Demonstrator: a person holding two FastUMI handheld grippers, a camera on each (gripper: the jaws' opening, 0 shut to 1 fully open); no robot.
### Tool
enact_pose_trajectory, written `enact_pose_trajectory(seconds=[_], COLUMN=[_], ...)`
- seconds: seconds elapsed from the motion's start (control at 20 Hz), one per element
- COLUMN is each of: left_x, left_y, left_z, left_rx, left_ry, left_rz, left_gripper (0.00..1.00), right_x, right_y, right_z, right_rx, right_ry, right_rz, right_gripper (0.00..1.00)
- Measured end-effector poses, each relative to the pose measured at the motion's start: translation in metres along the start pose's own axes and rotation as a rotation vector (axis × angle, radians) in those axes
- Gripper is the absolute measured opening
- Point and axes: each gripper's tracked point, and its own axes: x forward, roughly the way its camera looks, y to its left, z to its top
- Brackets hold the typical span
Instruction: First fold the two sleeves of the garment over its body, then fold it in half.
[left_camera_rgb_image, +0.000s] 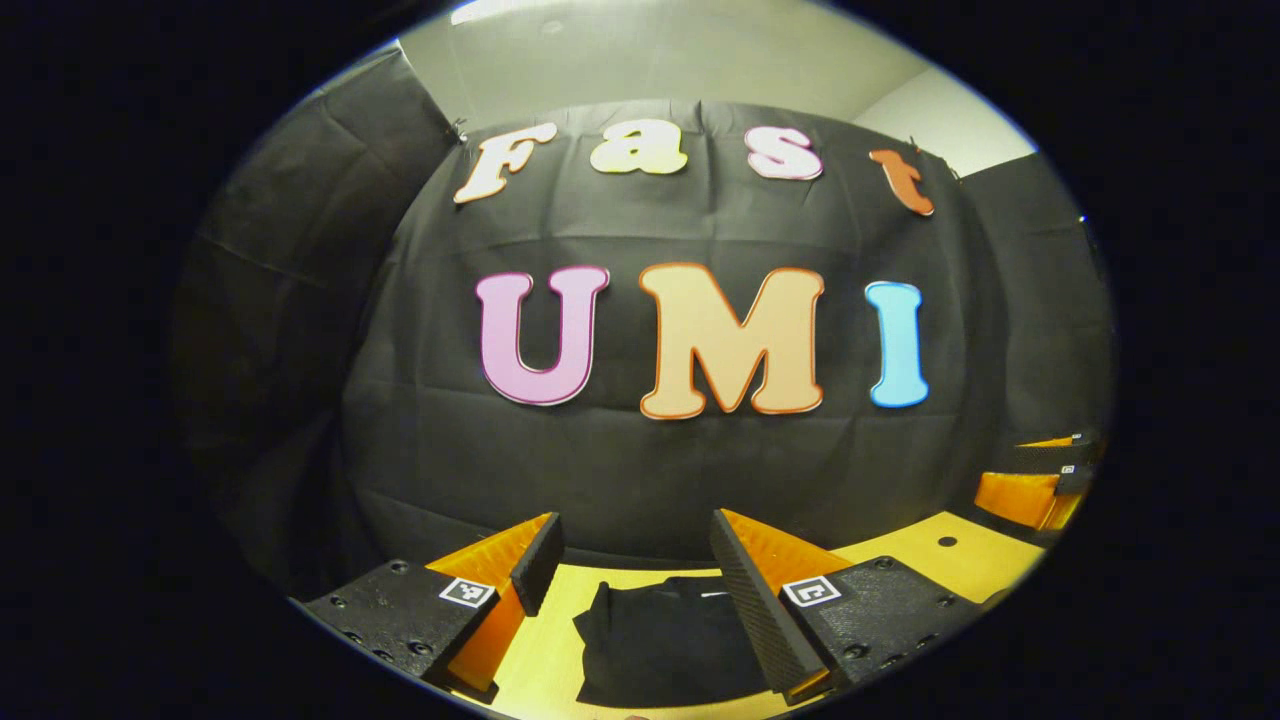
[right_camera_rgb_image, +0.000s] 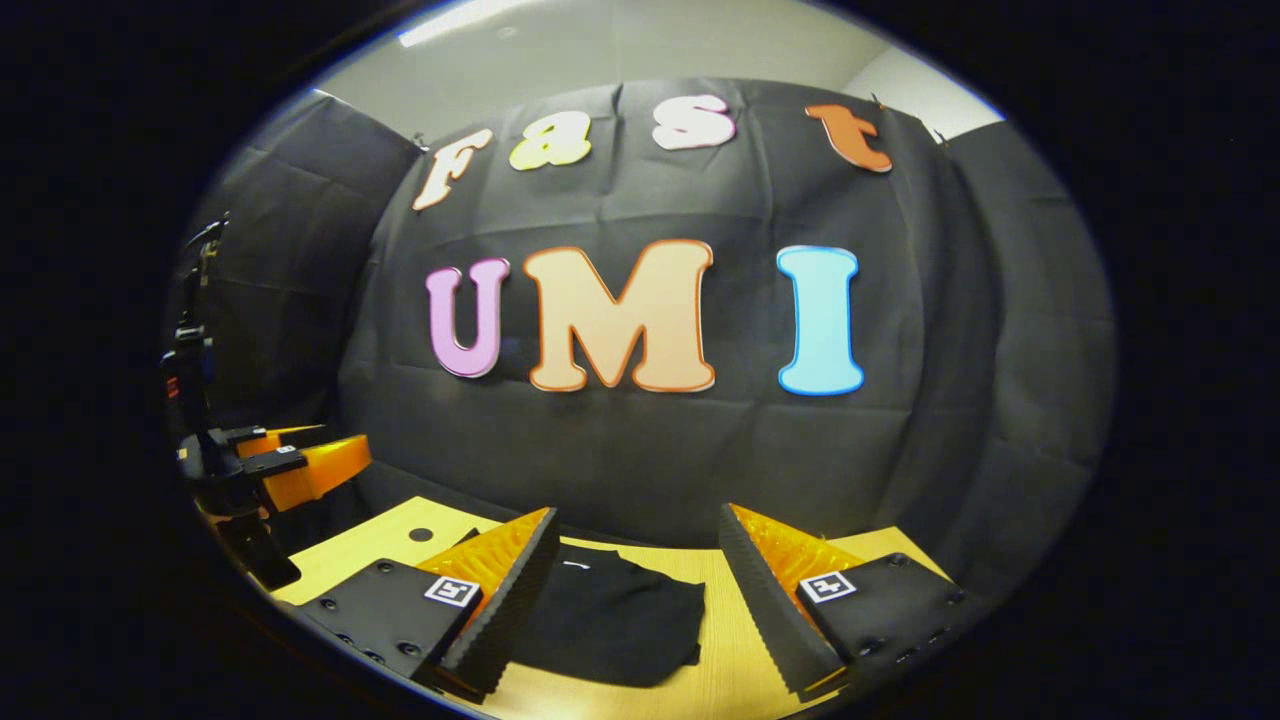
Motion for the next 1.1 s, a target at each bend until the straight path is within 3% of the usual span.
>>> enact_pose_trajectory(seconds=[0.35,0.55,1.1], left_x=[-0.113,-0.156,-0.229], left_y=[-0.011,-0.028,-0.061], left_z=[0.019,0.021,-0.003], left_rx=[0.101,0.096,0.088], left_ry=[-0.026,-0.023,0.067], left_rz=[0.050,0.043,-0.014], left_gripper=[0.88,0.88,0.88], right_x=[-0.124,-0.171,-0.240], right_y=[0.009,0.015,-0.003], right_z=[-0.029,-0.049,-0.073], right_rx=[0.023,0.069,0.169], right_ry=[-0.011,0.006,0.017], right_rz=[0.040,0.070,0.022], right_gripper=[0.99,0.99,0.98])
